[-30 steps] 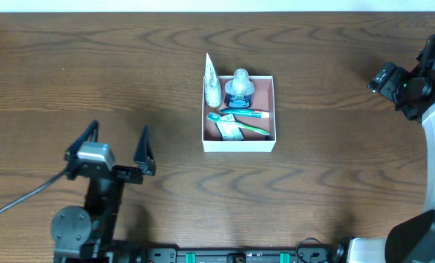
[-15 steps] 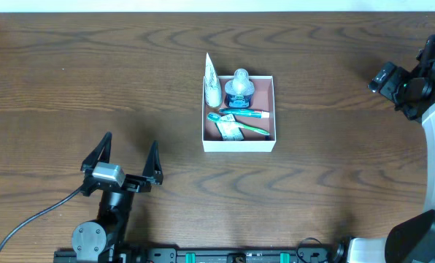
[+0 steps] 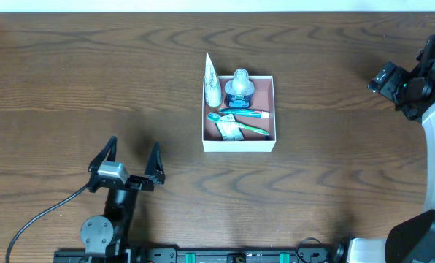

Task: Pack container

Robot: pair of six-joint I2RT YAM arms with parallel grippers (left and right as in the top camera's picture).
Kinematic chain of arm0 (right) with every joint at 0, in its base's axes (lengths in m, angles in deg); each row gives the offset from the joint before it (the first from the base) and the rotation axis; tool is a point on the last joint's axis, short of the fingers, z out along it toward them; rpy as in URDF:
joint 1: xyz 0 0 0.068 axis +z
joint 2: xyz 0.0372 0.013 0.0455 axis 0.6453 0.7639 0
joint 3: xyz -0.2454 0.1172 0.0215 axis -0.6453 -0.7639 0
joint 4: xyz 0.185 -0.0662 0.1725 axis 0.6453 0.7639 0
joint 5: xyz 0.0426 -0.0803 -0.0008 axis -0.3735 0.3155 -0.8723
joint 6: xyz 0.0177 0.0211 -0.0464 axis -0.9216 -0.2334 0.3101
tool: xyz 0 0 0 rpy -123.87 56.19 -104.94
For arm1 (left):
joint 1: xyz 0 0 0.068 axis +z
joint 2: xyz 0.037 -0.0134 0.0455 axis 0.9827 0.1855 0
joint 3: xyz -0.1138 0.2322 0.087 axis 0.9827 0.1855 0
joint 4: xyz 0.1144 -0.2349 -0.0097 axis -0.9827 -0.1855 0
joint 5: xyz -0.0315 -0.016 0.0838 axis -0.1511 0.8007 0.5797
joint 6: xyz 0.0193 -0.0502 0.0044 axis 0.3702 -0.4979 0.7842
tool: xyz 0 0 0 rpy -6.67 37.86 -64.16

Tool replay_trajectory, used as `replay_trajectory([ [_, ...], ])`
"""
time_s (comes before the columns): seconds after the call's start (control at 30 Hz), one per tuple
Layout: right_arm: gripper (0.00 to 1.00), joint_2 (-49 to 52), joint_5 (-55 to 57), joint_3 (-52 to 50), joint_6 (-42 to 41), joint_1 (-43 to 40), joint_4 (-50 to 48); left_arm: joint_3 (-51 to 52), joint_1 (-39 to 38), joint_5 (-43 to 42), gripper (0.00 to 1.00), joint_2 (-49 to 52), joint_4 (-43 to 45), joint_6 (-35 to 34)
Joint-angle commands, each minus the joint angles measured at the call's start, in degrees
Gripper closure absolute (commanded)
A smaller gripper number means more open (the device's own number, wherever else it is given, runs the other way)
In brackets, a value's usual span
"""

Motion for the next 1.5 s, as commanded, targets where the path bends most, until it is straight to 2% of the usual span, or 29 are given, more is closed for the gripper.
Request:
replay_trajectory([
  [0.0,0.01,0.4,0.6,0.2,-0.3,-0.2,0.1,2.1,0.4,-0.6,0.02,-0.5,-1.5,-1.2],
  [0.23,0.01,0.4,0.6,0.2,-0.3,-0.2,0.1,2.1,1.5,-0.6,0.02,-0.5,-3.3,-1.4],
  [0.5,0.01,0.4,0.6,0.2,-0.3,-0.2,0.1,2.1,1.5,-0.1,0.02,-0.5,-14.8,-1.3],
  [1.47,0.01,0.4,0.6,0.2,-0.3,-0.2,0.1,2.1,1.5,0.1,0.02,-0.4,-14.8,-1.2],
])
